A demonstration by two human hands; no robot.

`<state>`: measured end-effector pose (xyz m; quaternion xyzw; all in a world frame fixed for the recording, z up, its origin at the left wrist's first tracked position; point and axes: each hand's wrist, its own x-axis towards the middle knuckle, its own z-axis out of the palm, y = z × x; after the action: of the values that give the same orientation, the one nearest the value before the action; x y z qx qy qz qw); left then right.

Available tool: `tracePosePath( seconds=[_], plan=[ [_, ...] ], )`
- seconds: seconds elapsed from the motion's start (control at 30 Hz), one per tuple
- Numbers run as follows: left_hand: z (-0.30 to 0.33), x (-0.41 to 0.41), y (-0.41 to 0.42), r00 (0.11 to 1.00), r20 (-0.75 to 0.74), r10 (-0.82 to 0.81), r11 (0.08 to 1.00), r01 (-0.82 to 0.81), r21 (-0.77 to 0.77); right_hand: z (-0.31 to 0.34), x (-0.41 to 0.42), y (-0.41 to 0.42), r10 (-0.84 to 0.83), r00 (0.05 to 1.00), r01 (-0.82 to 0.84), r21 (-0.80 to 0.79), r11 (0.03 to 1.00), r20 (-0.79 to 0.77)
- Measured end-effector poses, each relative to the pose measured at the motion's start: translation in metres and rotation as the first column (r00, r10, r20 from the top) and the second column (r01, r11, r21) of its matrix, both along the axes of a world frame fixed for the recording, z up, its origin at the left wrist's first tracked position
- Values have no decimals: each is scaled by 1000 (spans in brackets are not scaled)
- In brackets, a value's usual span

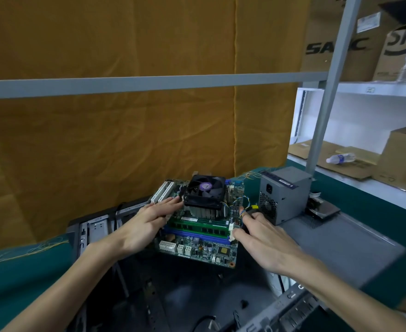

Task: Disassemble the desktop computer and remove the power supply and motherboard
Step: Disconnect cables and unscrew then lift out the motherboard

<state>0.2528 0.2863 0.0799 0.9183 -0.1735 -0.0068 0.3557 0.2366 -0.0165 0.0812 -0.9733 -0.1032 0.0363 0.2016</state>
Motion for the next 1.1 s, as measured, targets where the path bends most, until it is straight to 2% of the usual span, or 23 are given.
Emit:
tracePosePath(
  seconds=[0.3,0.37,0.4,0.47,0.53,0.57,0.63,0.73,0.83,0.93,1.03,1.07,1.1],
  plan=[
    [-1,4,2,999,-33,-40,998,38,-45,-7,3,-3,21,1000,-21,26,999,2],
    [1,2,-1,999,-30,-30,997,27,-79,-7,-1,-3,21,999,-24,101,995,24],
    [1,1,-2,999,-29,-25,994,22,-102,-6,-4,-3,5,997,-18,194,981,71],
    [3,-2,-3,1000,-24,-10,991,7,-131,-2,-11,-4,-44,950,-69,346,936,309],
    [3,-2,-3,1000,-16,14,992,-16,-127,5,-13,-3,-8,785,-191,254,948,619],
    [3,-3,-3,1000,-15,27,992,-29,-126,7,-14,-1,73,744,-250,175,952,665],
    [4,-3,-5,998,-24,55,988,-58,-141,9,-13,6,219,782,-314,64,947,583],
    [5,-2,-9,994,-8,110,977,-110,-185,3,-7,14,275,819,-311,-13,950,504],
    [11,3,-22,978,61,198,961,-181,-211,5,-4,18,217,830,-317,115,942,514],
    [26,8,-44,958,92,273,911,-227,-346,16,-1,20,64,873,-280,388,878,484],
    [42,13,-65,938,-30,345,758,-297,-580,31,12,9,-52,893,-258,601,757,448],
    [46,16,-70,933,-71,352,726,-320,-609,35,18,0,-95,897,-232,641,731,433],
    [47,18,-75,929,-79,361,735,-336,-589,37,25,-11,-145,899,-197,679,707,412]
  ],
)
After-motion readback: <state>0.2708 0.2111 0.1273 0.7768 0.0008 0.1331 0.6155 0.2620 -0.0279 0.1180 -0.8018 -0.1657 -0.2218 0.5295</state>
